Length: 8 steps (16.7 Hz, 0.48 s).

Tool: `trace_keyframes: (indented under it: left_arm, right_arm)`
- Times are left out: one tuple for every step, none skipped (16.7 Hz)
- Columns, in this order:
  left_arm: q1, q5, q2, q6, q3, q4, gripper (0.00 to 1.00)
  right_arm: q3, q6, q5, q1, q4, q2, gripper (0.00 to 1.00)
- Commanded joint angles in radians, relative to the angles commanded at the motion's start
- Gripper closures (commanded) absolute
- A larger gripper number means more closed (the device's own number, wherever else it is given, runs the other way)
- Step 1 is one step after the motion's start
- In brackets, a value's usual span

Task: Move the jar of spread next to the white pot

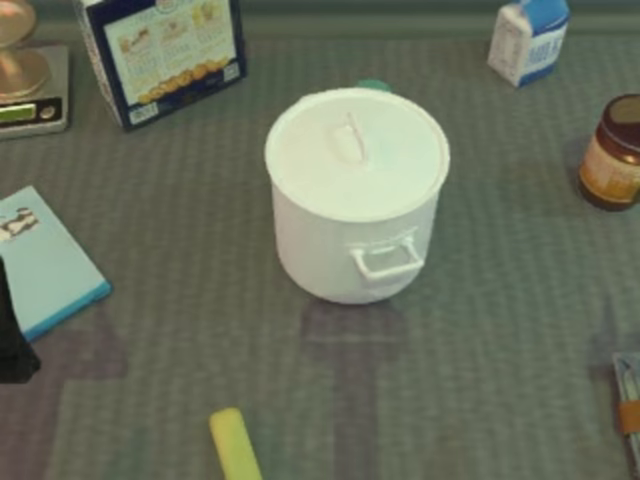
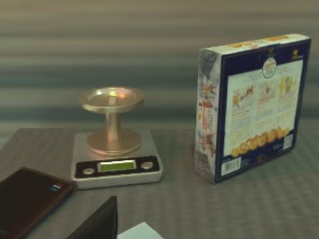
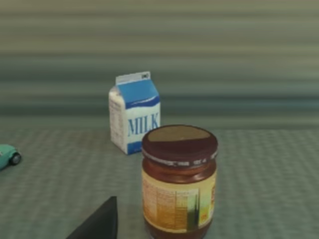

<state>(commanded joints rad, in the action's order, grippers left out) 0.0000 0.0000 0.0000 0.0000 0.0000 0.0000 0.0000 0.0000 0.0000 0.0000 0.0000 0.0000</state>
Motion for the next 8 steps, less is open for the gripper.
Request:
trace_keyframes:
  left_arm:
    - [0.000, 0.000, 0.000, 0.000, 0.000, 0.000, 0.00]
    - [0.000, 0.000, 0.000, 0.000, 0.000, 0.000, 0.00]
    - [0.000, 0.000, 0.000, 0.000, 0.000, 0.000, 0.00]
    - [0.000, 0.000, 0.000, 0.000, 0.000, 0.000, 0.00]
    - [0.000, 0.000, 0.000, 0.000, 0.000, 0.000, 0.00]
    - [0.000, 0.000, 0.000, 0.000, 0.000, 0.000, 0.00]
    - [0.000, 0.000, 0.000, 0.000, 0.000, 0.000, 0.00]
    - [0.000, 0.000, 0.000, 0.000, 0.000, 0.000, 0.00]
  right_arm:
    - [0.000, 0.000, 0.000, 0.000, 0.000, 0.000, 0.00]
    - [0.000, 0.000, 0.000, 0.000, 0.000, 0.000, 0.00]
    - [0.008, 0.000, 0.000, 0.000, -0.006, 0.009, 0.00]
    - [0.025, -0.001, 0.001, -0.001, -0.018, 0.026, 0.00]
    - [0.051, -0.001, 0.002, -0.001, -0.037, 0.053, 0.00]
    - [0.090, -0.002, 0.004, -0.003, -0.065, 0.094, 0.00]
    - [0.135, -0.003, 0.006, -0.004, -0.099, 0.142, 0.00]
    - [0.188, -0.005, 0.008, -0.006, -0.139, 0.199, 0.00]
